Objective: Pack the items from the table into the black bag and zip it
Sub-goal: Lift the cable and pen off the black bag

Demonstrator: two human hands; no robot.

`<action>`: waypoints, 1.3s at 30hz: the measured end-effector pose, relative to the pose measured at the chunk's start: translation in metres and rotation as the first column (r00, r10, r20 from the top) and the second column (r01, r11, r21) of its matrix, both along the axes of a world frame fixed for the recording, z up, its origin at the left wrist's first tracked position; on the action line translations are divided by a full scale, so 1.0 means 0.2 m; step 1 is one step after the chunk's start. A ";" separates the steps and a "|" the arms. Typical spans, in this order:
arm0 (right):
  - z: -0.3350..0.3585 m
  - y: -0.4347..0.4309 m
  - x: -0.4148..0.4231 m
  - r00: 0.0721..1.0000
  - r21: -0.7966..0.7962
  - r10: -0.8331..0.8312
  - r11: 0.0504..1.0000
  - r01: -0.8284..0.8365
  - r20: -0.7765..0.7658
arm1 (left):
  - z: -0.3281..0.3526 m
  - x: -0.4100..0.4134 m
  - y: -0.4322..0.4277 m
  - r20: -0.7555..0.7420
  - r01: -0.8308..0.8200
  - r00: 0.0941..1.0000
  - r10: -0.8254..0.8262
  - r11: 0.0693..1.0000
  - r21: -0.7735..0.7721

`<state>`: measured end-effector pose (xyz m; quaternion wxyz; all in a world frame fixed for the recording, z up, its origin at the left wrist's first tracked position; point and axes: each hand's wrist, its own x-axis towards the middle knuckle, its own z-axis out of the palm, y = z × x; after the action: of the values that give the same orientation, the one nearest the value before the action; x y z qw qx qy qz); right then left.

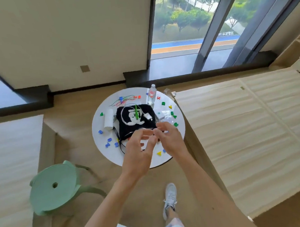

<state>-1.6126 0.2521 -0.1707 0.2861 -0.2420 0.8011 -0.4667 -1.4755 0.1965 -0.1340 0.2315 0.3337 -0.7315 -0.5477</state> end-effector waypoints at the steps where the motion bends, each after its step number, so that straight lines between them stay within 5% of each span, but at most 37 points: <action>1: -0.03 -0.04 -0.08 0.999 0.008 0.041 0.999 -0.041 0.010 | -0.02 -0.07 -0.02 0.012 -0.034 0.999 0.034 0.999 0.002; 12: -0.50 -0.37 -0.72 0.971 0.096 0.213 0.970 -0.223 0.106 | -0.45 -0.69 -0.28 0.196 -0.122 0.975 0.109 0.991 0.052; 28: -1.97 -0.73 -1.21 0.973 0.206 0.230 0.953 -0.221 -0.022 | -2.13 -1.10 -0.80 0.385 0.068 0.922 -0.045 0.997 -0.047; 33: -2.38 -0.87 -1.32 0.949 0.170 0.288 0.949 -0.266 -0.124 | -2.59 -1.26 -0.97 0.509 0.160 0.861 0.001 0.949 -0.272; 39: -2.56 -0.96 -1.42 0.888 0.169 0.368 0.928 -0.333 -0.274 | -2.83 -1.41 -1.10 0.543 0.330 0.836 0.079 0.718 -0.613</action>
<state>-1.8966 0.0603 -0.6832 0.2539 -0.4338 0.8042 -0.3173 -1.7566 -0.0227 -0.6998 0.0862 0.3097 -0.9367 -0.1387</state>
